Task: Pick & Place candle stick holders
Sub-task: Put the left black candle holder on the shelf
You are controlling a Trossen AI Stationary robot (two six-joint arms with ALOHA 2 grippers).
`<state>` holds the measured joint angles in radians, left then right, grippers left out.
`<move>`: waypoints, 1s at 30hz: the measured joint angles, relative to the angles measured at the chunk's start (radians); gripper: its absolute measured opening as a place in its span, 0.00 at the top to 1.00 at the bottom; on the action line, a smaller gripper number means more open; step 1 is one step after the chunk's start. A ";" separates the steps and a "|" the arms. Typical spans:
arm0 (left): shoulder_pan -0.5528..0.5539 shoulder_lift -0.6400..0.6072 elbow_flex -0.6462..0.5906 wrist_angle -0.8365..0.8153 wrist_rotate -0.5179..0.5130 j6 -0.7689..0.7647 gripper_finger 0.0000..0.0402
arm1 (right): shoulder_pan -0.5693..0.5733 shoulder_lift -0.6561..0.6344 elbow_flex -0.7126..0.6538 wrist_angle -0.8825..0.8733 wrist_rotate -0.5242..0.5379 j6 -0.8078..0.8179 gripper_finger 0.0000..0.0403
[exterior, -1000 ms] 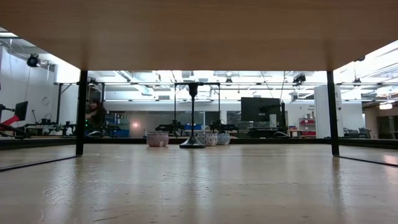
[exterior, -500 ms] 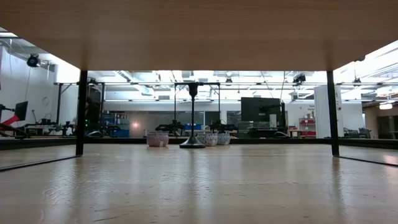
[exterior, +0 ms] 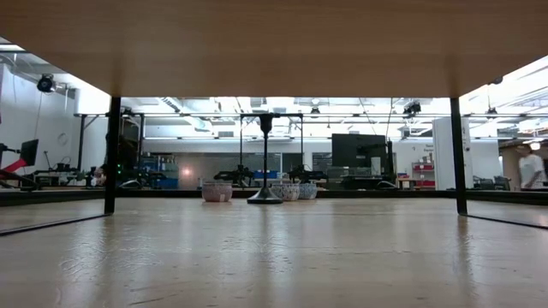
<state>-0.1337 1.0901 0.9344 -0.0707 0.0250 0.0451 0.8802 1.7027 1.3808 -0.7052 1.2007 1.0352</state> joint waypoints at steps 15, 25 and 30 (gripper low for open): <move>0.000 0.000 -0.008 0.003 0.000 -0.005 0.37 | 0.103 0.000 -0.012 -0.413 0.082 0.472 0.97; 0.000 0.000 -0.008 0.005 -0.001 -0.004 0.37 | 0.106 -0.002 -0.083 -0.426 0.108 0.582 0.96; 0.000 0.000 -0.008 0.004 -0.001 -0.004 0.37 | 0.106 -0.001 -0.086 -0.429 0.071 0.581 0.91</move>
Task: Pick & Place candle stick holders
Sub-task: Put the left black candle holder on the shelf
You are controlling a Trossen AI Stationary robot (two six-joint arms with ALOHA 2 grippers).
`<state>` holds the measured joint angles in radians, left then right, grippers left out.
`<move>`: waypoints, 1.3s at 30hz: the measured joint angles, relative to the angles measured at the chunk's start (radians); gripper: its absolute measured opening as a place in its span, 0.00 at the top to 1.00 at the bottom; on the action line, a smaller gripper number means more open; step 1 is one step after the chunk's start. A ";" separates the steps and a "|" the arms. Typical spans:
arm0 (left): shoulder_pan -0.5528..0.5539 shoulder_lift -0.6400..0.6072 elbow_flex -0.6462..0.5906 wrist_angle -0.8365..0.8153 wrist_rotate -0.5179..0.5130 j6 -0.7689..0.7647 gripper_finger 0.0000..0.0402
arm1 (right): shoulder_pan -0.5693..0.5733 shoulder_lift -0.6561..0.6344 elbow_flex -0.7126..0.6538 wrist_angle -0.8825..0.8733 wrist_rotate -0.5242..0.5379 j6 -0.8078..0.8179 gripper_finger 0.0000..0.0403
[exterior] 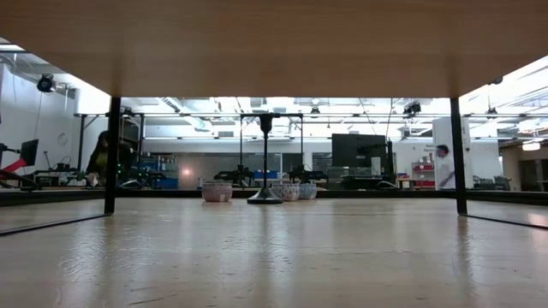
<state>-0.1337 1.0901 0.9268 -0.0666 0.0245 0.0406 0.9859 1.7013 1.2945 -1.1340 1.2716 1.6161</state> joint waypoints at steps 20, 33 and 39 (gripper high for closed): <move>0.000 0.000 -0.071 0.101 0.000 0.000 0.37 | -0.017 0.001 -0.003 -0.008 0.041 -0.009 0.90; 0.000 0.000 -0.075 0.109 0.000 0.000 0.37 | -0.032 0.001 -0.003 -0.004 0.068 -0.029 0.95; 0.000 0.000 -0.075 0.111 0.000 0.000 0.37 | -0.035 0.001 -0.003 0.000 0.063 -0.021 0.95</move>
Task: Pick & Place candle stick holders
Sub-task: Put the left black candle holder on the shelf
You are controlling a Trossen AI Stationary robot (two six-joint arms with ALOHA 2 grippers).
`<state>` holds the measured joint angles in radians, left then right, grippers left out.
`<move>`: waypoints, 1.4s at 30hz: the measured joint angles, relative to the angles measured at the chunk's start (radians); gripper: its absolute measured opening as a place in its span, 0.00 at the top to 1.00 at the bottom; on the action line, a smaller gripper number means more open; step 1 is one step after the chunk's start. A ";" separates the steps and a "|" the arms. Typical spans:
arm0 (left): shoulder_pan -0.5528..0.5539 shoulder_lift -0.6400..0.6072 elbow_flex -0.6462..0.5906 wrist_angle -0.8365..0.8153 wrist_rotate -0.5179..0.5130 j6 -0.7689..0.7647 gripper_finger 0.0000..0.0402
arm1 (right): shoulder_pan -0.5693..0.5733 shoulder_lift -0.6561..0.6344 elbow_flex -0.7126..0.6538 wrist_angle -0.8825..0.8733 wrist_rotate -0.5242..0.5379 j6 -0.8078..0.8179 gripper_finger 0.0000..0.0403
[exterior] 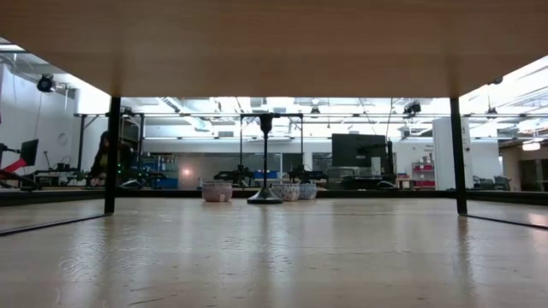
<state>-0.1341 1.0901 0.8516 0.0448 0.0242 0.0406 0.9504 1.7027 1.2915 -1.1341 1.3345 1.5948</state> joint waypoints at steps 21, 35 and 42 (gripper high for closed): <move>0.001 0.000 -0.010 0.000 -0.086 -0.024 0.37 | -0.004 0.000 0.009 0.016 -0.012 -0.021 0.74; 0.034 0.030 -0.058 0.017 -0.385 -0.196 0.37 | 0.078 0.000 0.133 0.018 -0.034 -0.215 0.51; 0.064 0.119 -0.053 0.052 -0.380 -0.211 0.37 | 0.092 0.000 0.153 0.020 -0.066 -0.249 0.50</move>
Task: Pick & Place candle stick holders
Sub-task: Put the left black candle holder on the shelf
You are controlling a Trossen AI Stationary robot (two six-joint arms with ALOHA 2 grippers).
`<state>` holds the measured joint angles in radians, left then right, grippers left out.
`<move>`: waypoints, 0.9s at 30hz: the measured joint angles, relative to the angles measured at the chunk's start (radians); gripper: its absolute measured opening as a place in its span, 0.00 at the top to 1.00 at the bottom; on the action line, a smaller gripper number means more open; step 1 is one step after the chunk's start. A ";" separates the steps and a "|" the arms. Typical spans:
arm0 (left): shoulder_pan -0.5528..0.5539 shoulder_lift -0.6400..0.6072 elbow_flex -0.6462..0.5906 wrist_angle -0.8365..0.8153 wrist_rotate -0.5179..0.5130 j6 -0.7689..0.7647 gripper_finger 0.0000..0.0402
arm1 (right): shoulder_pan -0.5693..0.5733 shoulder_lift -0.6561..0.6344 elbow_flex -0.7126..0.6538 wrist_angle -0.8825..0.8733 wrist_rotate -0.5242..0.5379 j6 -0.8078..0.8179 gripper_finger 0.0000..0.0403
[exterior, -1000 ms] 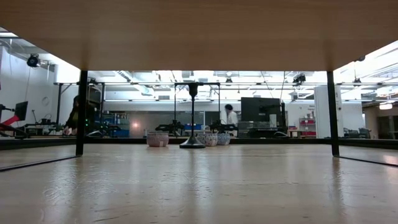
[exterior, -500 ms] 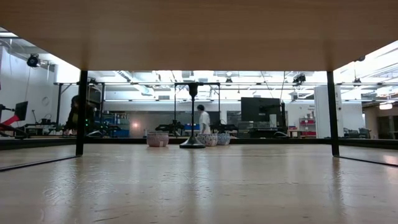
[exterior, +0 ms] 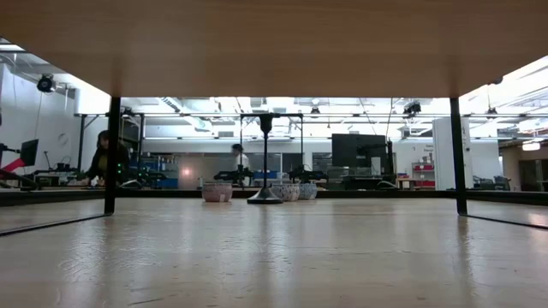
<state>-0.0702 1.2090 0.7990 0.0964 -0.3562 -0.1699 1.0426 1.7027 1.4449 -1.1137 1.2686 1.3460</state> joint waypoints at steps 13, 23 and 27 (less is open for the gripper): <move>0.014 0.055 0.027 0.002 0.000 -0.017 0.37 | -0.052 0.002 -0.009 -0.007 0.018 0.039 0.55; 0.014 0.052 0.019 0.001 0.000 -0.021 0.37 | -0.085 0.002 -0.091 -0.059 -0.008 0.142 0.57; 0.014 0.052 0.017 0.001 0.000 -0.022 0.37 | -0.086 0.002 -0.123 -0.114 -0.051 0.199 0.58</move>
<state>-0.0563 1.2610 0.8158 0.0975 -0.3561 -0.1921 0.9564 1.7046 1.3220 -1.2273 1.2175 1.5448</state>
